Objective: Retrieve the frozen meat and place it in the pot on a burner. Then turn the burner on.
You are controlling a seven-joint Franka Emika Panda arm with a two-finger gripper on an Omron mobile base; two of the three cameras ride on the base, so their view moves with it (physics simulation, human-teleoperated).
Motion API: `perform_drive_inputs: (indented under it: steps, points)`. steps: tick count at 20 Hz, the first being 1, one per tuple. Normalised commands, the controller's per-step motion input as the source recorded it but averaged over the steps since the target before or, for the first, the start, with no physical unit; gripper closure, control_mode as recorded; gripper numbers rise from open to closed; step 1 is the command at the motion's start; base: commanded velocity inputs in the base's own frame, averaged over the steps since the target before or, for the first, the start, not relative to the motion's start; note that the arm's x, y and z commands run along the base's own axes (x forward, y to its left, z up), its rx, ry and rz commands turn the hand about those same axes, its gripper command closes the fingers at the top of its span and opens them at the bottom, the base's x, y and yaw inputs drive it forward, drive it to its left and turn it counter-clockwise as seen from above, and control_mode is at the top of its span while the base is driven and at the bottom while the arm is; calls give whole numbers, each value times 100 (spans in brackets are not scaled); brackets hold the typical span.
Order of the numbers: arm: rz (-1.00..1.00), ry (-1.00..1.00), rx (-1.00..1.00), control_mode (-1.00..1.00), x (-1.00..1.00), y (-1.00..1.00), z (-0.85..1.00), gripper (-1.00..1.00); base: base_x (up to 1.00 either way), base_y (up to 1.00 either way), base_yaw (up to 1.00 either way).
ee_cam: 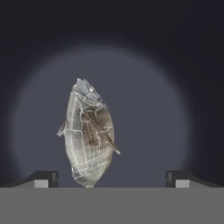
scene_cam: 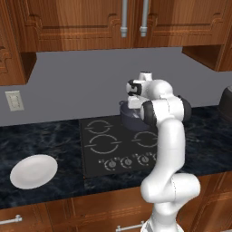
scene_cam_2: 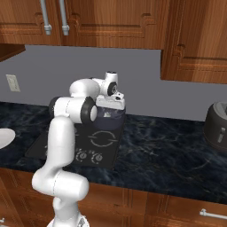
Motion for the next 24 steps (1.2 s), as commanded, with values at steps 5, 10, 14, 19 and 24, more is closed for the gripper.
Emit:
perform_drive_inputs:
  steps: [5, 10, 14, 19, 24]
  points:
    - [0, 0, 0, -100, 0, 0, 0, -100, 0, 0, 0]
    - [-1, 0, 0, -100, -4, 0, 28, -100, 0, 0, 0]
    - [0, -2, 0, -100, -13, 6, 38, -100, 0, 0, 0]
    - [0, -5, 0, -100, -33, 0, 18, -100, 0, 0, 0]
    - [0, -9, 0, -100, -57, 0, 6, -100, 0, 0, 0]
